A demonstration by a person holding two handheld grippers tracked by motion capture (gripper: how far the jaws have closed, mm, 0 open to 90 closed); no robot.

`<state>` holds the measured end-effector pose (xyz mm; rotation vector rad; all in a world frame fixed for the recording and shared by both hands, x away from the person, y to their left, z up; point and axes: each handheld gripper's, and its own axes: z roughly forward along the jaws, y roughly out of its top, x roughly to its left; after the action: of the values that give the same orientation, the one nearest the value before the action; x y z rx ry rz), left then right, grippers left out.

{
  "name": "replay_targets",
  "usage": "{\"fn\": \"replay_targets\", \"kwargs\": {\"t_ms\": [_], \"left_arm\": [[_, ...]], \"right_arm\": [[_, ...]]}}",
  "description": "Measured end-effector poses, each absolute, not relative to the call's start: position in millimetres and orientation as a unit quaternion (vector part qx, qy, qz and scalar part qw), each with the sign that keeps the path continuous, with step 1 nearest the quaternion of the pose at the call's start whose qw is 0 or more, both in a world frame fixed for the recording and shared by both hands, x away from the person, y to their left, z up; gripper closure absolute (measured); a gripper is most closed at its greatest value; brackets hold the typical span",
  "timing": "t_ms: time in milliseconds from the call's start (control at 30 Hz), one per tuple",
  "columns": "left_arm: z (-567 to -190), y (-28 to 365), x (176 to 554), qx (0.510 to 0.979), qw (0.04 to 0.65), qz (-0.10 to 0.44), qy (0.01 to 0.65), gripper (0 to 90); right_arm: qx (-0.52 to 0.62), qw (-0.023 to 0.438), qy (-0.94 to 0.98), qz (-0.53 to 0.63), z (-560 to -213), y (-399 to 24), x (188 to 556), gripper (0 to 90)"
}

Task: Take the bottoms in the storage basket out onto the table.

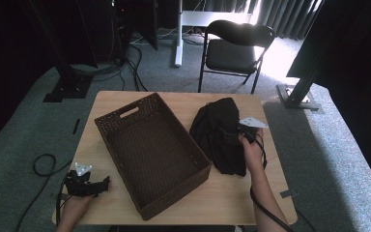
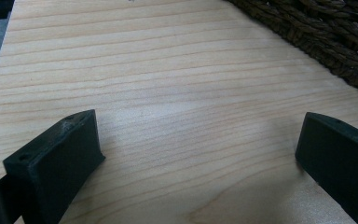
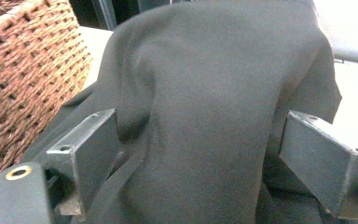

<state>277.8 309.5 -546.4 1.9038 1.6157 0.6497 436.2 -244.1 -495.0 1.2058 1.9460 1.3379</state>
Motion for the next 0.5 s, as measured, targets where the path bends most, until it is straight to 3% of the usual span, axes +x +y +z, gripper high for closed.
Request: {"fn": "replay_targets", "kwargs": {"t_ms": [333,500], "left_arm": [[-546,310,278,0.709,0.277,0.242,0.602,0.1],[-546,310,278,0.709,0.277,0.242,0.602,0.1]], "right_arm": [[0.432,0.27,0.704,0.495,-484,-250,429,10.9],[0.415,0.261,0.716,0.496,-482,-253,423,10.9]]}}
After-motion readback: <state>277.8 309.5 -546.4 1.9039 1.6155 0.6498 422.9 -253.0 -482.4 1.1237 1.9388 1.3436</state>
